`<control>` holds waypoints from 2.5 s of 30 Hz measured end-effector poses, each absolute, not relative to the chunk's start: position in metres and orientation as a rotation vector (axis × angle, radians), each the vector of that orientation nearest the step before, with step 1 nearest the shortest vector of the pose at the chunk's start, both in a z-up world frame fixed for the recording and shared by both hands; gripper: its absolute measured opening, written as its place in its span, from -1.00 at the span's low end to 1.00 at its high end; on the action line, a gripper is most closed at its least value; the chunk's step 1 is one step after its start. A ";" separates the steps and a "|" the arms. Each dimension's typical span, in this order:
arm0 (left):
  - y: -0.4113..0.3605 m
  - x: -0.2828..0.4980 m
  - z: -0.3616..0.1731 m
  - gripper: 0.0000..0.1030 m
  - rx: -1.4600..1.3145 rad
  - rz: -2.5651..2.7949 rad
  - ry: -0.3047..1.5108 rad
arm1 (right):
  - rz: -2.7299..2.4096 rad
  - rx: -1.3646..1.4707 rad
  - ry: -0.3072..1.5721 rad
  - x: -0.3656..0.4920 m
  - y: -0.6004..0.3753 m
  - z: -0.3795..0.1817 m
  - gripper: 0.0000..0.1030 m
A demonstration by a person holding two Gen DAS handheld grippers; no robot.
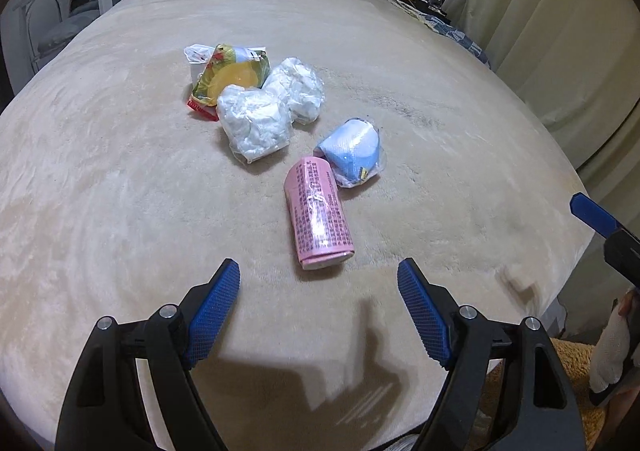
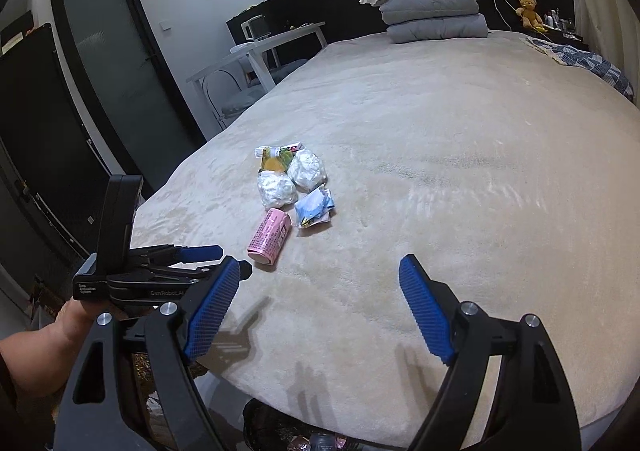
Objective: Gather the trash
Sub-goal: 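Move both open tools back over the remaining trash on the bed, then grasp the pink can with the left tool while the right tool grasps the blue-white packet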
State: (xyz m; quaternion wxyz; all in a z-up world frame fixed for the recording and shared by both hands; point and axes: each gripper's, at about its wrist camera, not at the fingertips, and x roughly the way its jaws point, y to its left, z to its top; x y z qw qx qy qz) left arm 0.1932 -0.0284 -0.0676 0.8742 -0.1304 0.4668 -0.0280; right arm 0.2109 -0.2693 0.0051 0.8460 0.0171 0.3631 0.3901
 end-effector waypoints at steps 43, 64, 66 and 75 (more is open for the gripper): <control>0.026 0.156 -0.013 -0.43 -0.315 -0.084 0.846 | 0.737 -0.179 0.827 0.256 -0.163 -0.043 0.58; 0.045 0.140 -0.010 -0.43 -0.338 -0.094 0.831 | 0.709 -0.290 0.863 0.303 -0.096 -0.079 -0.03; 0.045 0.140 -0.010 -0.43 -0.337 -0.093 0.831 | 0.706 -0.298 0.857 0.303 -0.095 -0.078 -0.03; 0.046 0.139 -0.012 -0.43 -0.318 -0.079 0.825 | 0.694 -0.271 0.835 0.297 -0.106 -0.070 -0.04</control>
